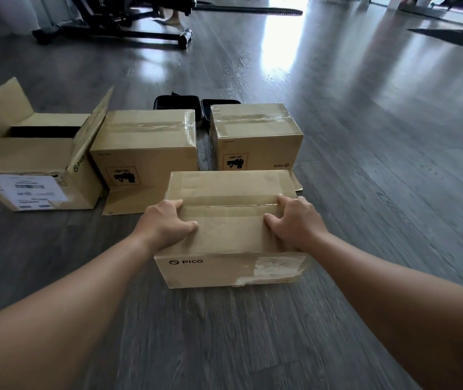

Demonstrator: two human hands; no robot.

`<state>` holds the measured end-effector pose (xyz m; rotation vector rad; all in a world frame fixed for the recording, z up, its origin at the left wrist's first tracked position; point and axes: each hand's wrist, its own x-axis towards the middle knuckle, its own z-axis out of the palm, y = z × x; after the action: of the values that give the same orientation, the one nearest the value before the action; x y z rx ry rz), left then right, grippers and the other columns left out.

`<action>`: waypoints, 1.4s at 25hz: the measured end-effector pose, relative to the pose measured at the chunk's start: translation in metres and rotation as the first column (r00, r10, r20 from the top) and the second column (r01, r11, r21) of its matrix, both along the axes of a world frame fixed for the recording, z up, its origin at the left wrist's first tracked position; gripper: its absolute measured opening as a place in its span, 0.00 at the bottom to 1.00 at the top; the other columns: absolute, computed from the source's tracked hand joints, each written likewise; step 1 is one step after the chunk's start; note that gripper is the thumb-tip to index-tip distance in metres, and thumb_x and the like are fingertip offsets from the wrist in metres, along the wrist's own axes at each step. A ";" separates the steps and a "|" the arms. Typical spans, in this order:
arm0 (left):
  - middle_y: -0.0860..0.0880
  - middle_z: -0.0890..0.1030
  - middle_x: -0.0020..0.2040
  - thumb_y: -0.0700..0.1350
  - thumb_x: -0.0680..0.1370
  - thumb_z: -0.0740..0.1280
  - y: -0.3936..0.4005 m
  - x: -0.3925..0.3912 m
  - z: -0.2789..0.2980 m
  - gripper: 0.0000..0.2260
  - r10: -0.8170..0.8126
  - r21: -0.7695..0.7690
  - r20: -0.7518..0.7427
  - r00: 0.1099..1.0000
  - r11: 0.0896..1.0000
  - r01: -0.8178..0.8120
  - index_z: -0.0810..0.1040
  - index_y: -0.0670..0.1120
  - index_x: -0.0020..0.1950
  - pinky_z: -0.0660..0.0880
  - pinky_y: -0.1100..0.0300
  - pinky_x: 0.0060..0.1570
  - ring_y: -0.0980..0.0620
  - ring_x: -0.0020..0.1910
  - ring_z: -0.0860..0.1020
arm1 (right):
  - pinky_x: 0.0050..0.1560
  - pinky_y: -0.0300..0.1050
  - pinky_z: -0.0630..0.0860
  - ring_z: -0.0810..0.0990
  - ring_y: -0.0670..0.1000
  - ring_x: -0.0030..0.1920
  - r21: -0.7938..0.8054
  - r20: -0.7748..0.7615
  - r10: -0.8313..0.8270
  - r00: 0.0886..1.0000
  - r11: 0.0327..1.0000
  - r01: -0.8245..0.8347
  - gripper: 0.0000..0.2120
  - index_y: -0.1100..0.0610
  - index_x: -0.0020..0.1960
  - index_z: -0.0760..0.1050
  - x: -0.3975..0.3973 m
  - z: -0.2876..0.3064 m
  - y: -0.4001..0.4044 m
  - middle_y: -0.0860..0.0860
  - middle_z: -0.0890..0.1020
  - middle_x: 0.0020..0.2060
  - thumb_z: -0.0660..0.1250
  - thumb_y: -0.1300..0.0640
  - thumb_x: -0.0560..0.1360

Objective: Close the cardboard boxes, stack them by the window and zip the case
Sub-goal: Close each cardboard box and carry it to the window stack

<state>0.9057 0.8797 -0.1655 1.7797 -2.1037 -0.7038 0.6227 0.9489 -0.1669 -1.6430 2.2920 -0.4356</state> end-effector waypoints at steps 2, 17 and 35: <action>0.47 0.77 0.68 0.59 0.71 0.73 -0.003 0.010 0.009 0.34 0.023 -0.047 -0.003 1.000 0.999 -0.024 0.72 0.49 0.74 0.67 0.61 0.52 0.45 0.66 0.75 | 0.48 0.48 0.70 0.76 0.58 0.53 -0.037 0.000 0.001 1.000 0.999 -0.001 0.22 0.49 0.63 0.75 0.011 0.010 -0.007 0.55 0.75 0.54 0.66 0.39 0.74; 0.44 0.79 0.65 0.61 0.68 0.73 0.037 0.129 0.212 0.36 0.238 -0.010 0.017 0.971 0.971 -0.238 0.73 0.46 0.72 0.72 0.56 0.54 0.43 0.64 0.76 | 0.52 0.48 0.72 0.77 0.60 0.55 -0.017 -0.041 0.188 0.981 0.982 -0.189 0.24 0.49 0.61 0.75 0.134 0.205 -0.036 0.55 0.75 0.52 0.67 0.37 0.71; 0.42 0.78 0.62 0.61 0.69 0.73 0.303 0.319 0.643 0.36 0.797 -0.107 0.036 0.603 0.603 -0.791 0.70 0.48 0.72 0.73 0.50 0.59 0.40 0.62 0.76 | 0.58 0.52 0.73 0.77 0.60 0.57 -0.021 -0.010 0.774 0.633 0.633 -0.774 0.31 0.49 0.65 0.72 0.382 0.639 0.065 0.55 0.75 0.53 0.69 0.33 0.68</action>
<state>1.2250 1.1830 0.4771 2.4183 -1.0832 -0.2716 1.0042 1.0144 0.4716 -2.4111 1.3290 -0.2369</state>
